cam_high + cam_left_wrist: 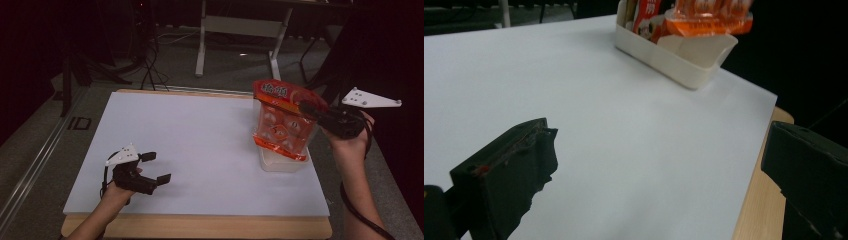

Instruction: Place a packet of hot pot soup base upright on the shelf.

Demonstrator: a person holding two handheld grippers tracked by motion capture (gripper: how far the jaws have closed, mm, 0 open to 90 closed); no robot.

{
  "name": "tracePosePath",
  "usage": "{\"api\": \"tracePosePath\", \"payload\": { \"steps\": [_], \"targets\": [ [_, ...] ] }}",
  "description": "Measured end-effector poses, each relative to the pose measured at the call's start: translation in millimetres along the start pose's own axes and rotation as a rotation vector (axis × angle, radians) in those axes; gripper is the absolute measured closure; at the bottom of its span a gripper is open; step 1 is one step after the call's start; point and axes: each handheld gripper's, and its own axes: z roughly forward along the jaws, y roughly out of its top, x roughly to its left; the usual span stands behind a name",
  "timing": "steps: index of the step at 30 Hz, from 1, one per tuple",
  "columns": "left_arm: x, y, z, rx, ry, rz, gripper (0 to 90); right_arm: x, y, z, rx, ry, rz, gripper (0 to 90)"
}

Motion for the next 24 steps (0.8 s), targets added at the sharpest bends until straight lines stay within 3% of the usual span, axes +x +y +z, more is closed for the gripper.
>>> {"api": "tracePosePath", "payload": {
  "steps": [3,7,24],
  "targets": [
    [1.6,-6.5,-5.4,0.006,0.027,0.016,0.1,-9.2,-5.6,0.5,0.005,-0.011,0.023,90.0],
    [4.8,-13.4,-9.1,-0.001,0.052,0.004,0.1,-16.1,-12.7,2.8,0.01,-0.035,0.036,90.0],
    [8.1,-21.8,-5.6,0.012,0.047,-0.001,0.1,-26.2,-32.1,15.4,0.042,-0.046,0.071,90.0]
  ]
}}
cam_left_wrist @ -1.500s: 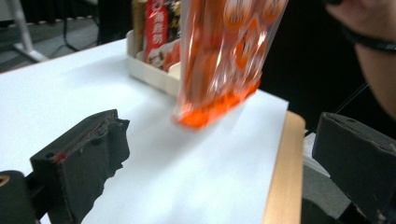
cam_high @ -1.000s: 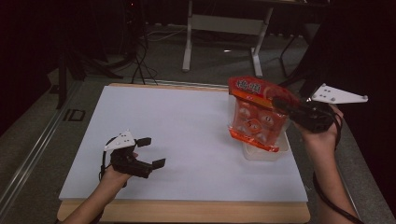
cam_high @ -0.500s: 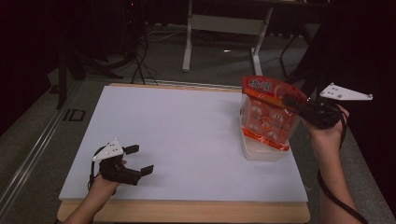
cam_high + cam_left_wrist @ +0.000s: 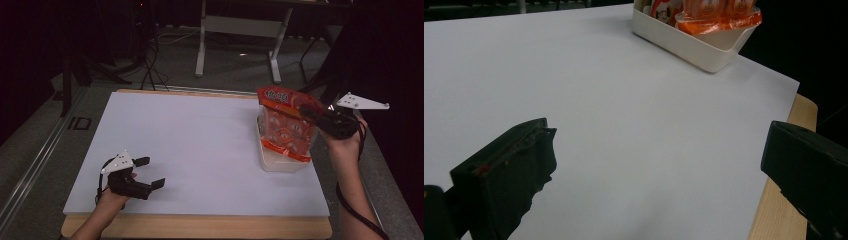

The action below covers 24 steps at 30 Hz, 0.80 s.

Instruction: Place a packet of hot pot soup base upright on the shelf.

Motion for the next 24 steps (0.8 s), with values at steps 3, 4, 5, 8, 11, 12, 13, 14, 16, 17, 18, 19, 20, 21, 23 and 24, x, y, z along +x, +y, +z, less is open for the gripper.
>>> {"api": "tracePosePath", "payload": {
  "steps": [3,4,5,8,11,12,13,14,16,17,18,19,20,21,23,24],
  "targets": [
    [1.1,-0.6,0.0,-0.006,0.002,-0.006,0.1,-0.8,-2.9,-0.3,-0.002,0.015,0.013,90.0],
    [1.5,-0.8,0.1,-0.004,0.004,-0.006,0.1,-1.3,-5.5,0.3,0.0,0.018,0.018,90.0],
    [2.2,-1.2,0.3,-0.008,0.003,-0.012,0.1,-1.7,-7.1,1.1,0.003,0.019,0.025,90.0],
    [2.4,-1.3,0.4,-0.009,0.007,-0.013,0.1,-2.8,-12.3,4.8,0.018,0.028,0.04,90.0],
    [4.0,-1.6,0.2,-0.009,0.007,-0.017,0.1,-3.4,-17.1,8.4,0.024,0.032,0.051,89.9],
    [4.7,-2.1,0.4,-0.011,0.006,-0.02,0.1,-3.8,-18.9,9.1,0.022,0.036,0.059,89.9],
    [5.3,-2.4,0.7,-0.007,0.007,-0.021,0.1,-4.5,-20.6,9.8,0.023,0.04,0.067,89.9],
    [5.3,-2.4,0.7,-0.007,0.007,-0.021,0.1,-5.0,-22.4,10.8,0.028,0.038,0.069,89.9],
    [6.6,-3.6,1.6,-0.003,0.004,-0.028,0.1,-6.5,-26.9,13.3,0.027,0.054,0.093,89.8],
    [6.6,-3.6,1.6,-0.003,0.004,-0.028,0.1,-6.7,-28.6,14.6,0.028,0.053,0.091,89.8],
    [7.4,-4.1,2.0,0.004,0.007,-0.027,0.1,-6.0,-29.4,15.4,0.029,0.051,0.091,89.9],
    [7.8,-4.4,2.1,0.0,0.006,-0.031,0.1,-5.5,-29.7,16.5,0.026,0.051,0.093,89.8],
    [7.8,-4.4,2.1,0.0,0.006,-0.031,0.1,-5.5,-30.0,17.5,0.024,0.054,0.097,89.8],
    [8.4,-4.9,2.5,0.005,0.005,-0.033,0.1,-5.3,-30.2,18.6,0.026,0.053,0.096,89.8],
    [8.4,-5.3,2.7,0.003,0.006,-0.032,0.1,-5.1,-30.7,19.9,0.027,0.052,0.099,89.8],
    [8.8,-6.0,3.1,0.008,0.004,-0.037,0.1,-5.5,-33.1,23.0,0.036,0.052,0.107,89.8]
  ]
}}
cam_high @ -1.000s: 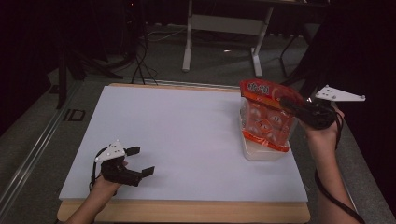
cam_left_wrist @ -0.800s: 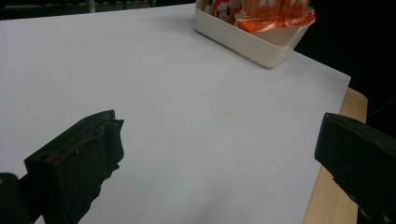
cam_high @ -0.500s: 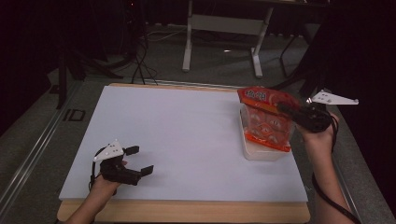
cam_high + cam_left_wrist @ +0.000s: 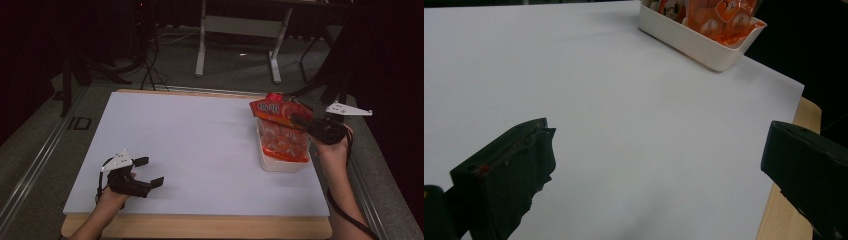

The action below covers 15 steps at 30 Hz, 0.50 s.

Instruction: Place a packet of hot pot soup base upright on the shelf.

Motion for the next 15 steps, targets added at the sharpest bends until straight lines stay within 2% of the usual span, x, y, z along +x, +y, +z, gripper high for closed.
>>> {"api": "tracePosePath", "payload": {
  "steps": [4,6,7,10,15],
  "targets": [
    [0.7,-1.1,0.4,0.004,0.001,0.0,0.1,-3.7,-5.4,0.5,-0.009,-0.001,0.021,89.8],
    [0.6,-1.1,0.7,0.006,0.0,0.002,0.1,-11.7,-12.2,-1.6,-0.023,-0.004,0.054,89.8],
    [0.6,-1.1,0.7,0.006,0.0,0.002,0.1,-11.7,-12.2,-1.6,-0.023,-0.004,0.054,89.8],
    [0.3,-1.4,1.1,0.004,-0.001,0.001,0.1,-21.3,-21.8,-3.0,0.012,-0.055,0.062,89.7],
    [0.6,-2.1,2.0,0.008,0.001,-0.001,0.1,-29.7,-33.3,-6.9,-0.02,-0.043,0.094,89.4]
  ]
}}
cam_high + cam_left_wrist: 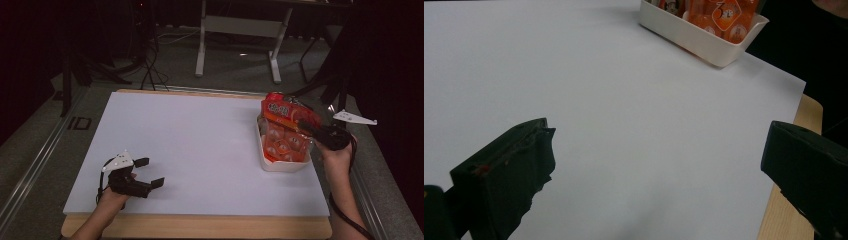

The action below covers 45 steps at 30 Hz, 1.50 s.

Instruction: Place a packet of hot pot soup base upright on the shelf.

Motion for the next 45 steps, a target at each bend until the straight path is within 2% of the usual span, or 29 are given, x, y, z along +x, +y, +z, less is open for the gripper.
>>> {"api": "tracePosePath", "payload": {
  "steps": [11,12,13,15,18,20,21,23,25,26,29,30,31,34,35,41,45],
  "targets": [
    [-0.4,-1.2,2.4,0.006,-0.007,-0.004,0.2,2.8,1.0,0.0,0.023,-0.005,-0.002,84.6],
    [-0.6,-1.4,2.5,0.004,-0.008,-0.003,0.2,3.2,2.2,-0.6,0.019,-0.001,0.002,82.3],
    [-0.9,-1.7,2.7,0.005,-0.006,-0.001,0.1,4.3,6.8,-2.7,0.015,0.01,0.003,76.2],
    [-1.0,-1.8,2.7,0.005,-0.005,0.0,0.1,5.8,9.4,-4.4,0.007,0.002,-0.002,74.4],
    [-1.1,-1.9,2.6,0.004,-0.005,-0.001,0.1,13.7,22.7,-12.3,-0.032,0.0,-0.018,66.3],
    [-1.0,-2.0,2.7,0.004,-0.005,-0.003,0.1,18.8,29.6,-16.2,-0.053,0.015,-0.022,61.2],
    [-0.9,-2.1,2.7,0.007,-0.005,-0.001,0.1,18.8,29.6,-16.2,-0.053,0.015,-0.022,61.2],
    [-0.7,-2.4,2.8,0.008,-0.004,0.0,0.1,26.7,38.7,-20.9,-0.081,0.019,-0.034,53.8],
    [0.0,-2.6,3.0,0.011,-0.005,-0.002,0.1,30.0,42.0,-22.0,-0.085,0.023,-0.037,50.6],
    [0.2,-2.4,2.5,0.012,-0.004,-0.001,0.1,38.7,48.5,-23.5,-0.098,0.02,-0.055,45.5],
    [0.0,-2.2,1.7,0.008,-0.003,0.0,0.1,49.1,54.7,-23.7,-0.104,0.016,-0.071,36.5],
    [-0.4,-2.3,1.3,0.004,-0.003,-0.003,0.1,49.1,54.7,-23.7,-0.104,0.016,-0.071,36.5],
    [-0.3,-2.4,1.1,0.005,-0.004,-0.002,0.1,57.1,57.8,-22.7,-0.107,0.024,-0.08,31.7],
    [-0.3,-2.8,1.3,0.007,-0.005,-0.003,0.2,63.8,58.7,-21.2,-0.109,0.026,-0.087,28.0],
    [-0.5,-2.9,1.7,0.007,-0.005,-0.002,0.1,69.7,58.2,-20.0,-0.111,0.046,-0.093,24.1],
    [-1.4,-2.7,1.8,0.003,-0.008,0.001,0.1,86.8,51.4,-17.4,-0.115,0.108,-0.106,15.0],
    [-1.1,-2.6,1.9,0.006,-0.009,0.002,0.1,94.2,45.8,-15.1,-0.111,0.122,-0.113,13.9]
  ]
}}
